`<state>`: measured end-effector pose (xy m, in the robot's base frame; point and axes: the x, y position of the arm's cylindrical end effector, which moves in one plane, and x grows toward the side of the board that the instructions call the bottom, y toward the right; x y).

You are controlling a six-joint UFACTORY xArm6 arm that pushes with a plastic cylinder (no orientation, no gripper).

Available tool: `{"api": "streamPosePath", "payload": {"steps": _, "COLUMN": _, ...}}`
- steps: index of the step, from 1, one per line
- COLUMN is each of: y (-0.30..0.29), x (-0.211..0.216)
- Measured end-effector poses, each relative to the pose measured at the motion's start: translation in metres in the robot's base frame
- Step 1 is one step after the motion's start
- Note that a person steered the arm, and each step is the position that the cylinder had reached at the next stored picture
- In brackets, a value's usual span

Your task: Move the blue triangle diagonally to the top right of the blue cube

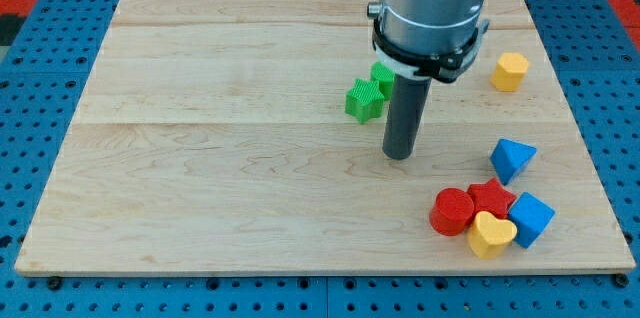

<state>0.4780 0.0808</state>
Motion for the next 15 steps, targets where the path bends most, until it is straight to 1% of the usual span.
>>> {"api": "streamPosePath", "payload": {"steps": 1, "y": 0.013, "x": -0.004}}
{"api": "streamPosePath", "payload": {"steps": 2, "y": 0.020, "x": 0.025}}
{"api": "streamPosePath", "payload": {"steps": 6, "y": 0.083, "x": 0.031}}
{"api": "streamPosePath", "payload": {"steps": 9, "y": 0.148, "x": 0.034}}
{"api": "streamPosePath", "payload": {"steps": 11, "y": 0.141, "x": 0.075}}
{"api": "streamPosePath", "payload": {"steps": 12, "y": 0.178, "x": 0.077}}
{"api": "streamPosePath", "payload": {"steps": 13, "y": 0.203, "x": 0.050}}
{"api": "streamPosePath", "payload": {"steps": 14, "y": 0.208, "x": 0.023}}
{"api": "streamPosePath", "payload": {"steps": 15, "y": 0.181, "x": 0.020}}
